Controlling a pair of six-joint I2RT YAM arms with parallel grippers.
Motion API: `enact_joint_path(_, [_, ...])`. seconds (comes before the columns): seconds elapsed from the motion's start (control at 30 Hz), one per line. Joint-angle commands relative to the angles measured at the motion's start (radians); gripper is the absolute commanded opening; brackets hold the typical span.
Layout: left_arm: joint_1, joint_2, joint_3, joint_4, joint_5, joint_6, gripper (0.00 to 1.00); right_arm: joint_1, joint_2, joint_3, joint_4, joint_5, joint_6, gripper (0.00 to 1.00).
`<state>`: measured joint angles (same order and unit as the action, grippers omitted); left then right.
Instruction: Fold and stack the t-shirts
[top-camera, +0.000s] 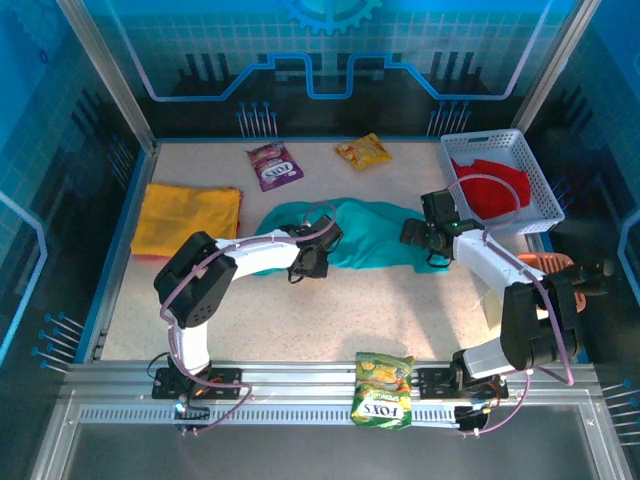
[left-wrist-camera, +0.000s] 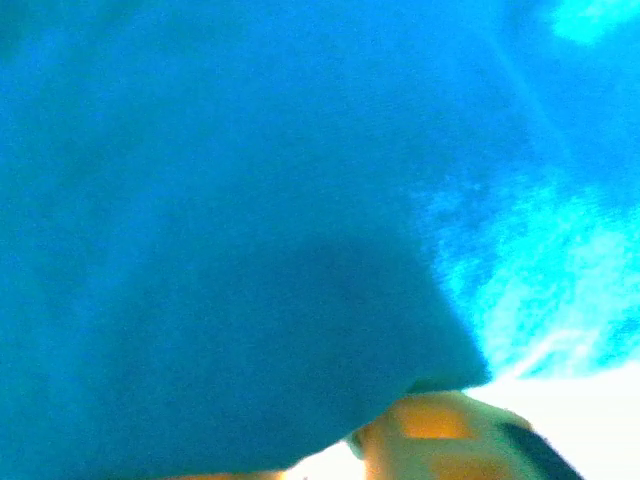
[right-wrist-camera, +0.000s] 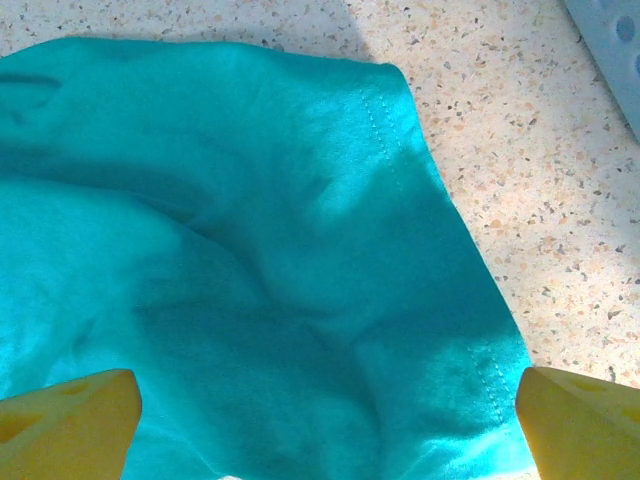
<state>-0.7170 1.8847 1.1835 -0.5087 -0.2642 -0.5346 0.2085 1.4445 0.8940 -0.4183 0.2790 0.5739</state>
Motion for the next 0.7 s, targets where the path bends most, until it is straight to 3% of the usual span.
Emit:
enact_joint_path(0.0, [0.007,0.001,0.031,-0.043,-0.043,0.037,0.09,-0.012,-0.004,-0.004,-0.007,-0.006,0.011,0.97])
enact_joint_path(0.07, [0.005,-0.024,0.049,-0.099,-0.047,0.083,0.02,-0.014,-0.004,-0.007,-0.001,-0.011,0.015,0.97])
enact_joint_path(0.37, [-0.035,-0.307,0.028,-0.517,-0.051,0.228,0.00,-0.021,0.039,-0.007,0.022,-0.021,0.020,0.96])
enact_joint_path(0.53, [-0.122,-0.393,0.036,-0.754,0.004,0.225,0.03,-0.020,0.075,0.005,0.034,-0.043,0.035,0.96])
enact_joint_path(0.67, [-0.217,-0.409,-0.017,-0.844,0.073,0.181,0.05,-0.022,0.077,0.015,0.028,-0.032,0.028,0.96])
